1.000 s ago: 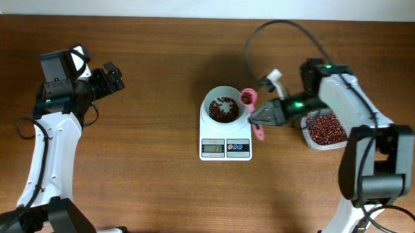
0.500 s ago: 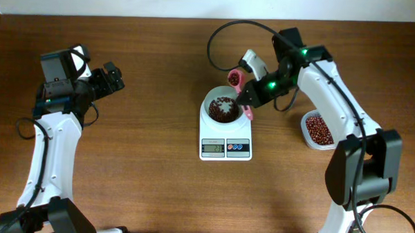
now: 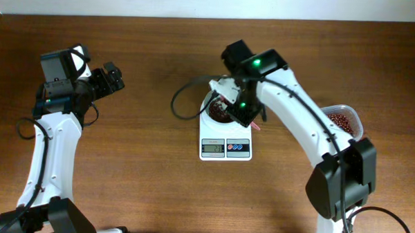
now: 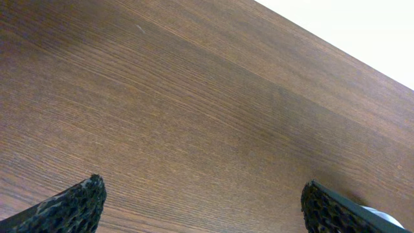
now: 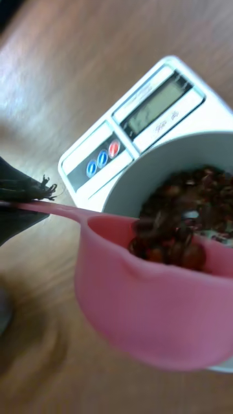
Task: Scoop item into bowl and weigh 50g on scale
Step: 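Tip the scoop to pour beans into the white bowl, then return the empty scoop right into the bean tub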
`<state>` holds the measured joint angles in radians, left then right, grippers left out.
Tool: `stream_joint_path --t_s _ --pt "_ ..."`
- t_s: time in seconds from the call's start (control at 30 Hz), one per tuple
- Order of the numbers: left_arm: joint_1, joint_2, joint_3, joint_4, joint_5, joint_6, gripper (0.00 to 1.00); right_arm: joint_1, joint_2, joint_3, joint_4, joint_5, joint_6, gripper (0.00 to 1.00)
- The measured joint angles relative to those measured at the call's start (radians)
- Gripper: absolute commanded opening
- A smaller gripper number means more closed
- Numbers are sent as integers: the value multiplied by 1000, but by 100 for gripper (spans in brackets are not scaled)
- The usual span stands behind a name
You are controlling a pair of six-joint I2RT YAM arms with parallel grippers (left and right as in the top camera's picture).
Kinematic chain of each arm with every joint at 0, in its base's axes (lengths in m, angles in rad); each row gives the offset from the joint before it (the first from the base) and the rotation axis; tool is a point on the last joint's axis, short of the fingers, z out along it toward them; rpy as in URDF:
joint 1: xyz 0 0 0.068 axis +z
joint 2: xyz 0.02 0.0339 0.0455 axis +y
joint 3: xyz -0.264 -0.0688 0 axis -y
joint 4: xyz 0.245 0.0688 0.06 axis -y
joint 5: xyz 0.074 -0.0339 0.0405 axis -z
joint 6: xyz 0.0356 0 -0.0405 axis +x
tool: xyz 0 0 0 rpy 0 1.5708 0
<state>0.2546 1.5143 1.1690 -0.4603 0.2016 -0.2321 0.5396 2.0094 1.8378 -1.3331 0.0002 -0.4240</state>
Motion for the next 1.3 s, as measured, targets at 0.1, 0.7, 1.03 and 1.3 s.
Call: stream_joint_path --t_s 0.1,0.7,1.03,1.3 --pt "0 0 0 0 0 0 99 44 0 0 0 136 -6 4" --pt "0 1 0 2 0 0 99 -219 5 154 -294 -58 35 4" --pt "0 1 0 0 0 0 99 -617 -4 40 -362 -192 171 4" --pt "0 1 0 0 0 0 99 -759 -4 -200 -335 -195 184 28"
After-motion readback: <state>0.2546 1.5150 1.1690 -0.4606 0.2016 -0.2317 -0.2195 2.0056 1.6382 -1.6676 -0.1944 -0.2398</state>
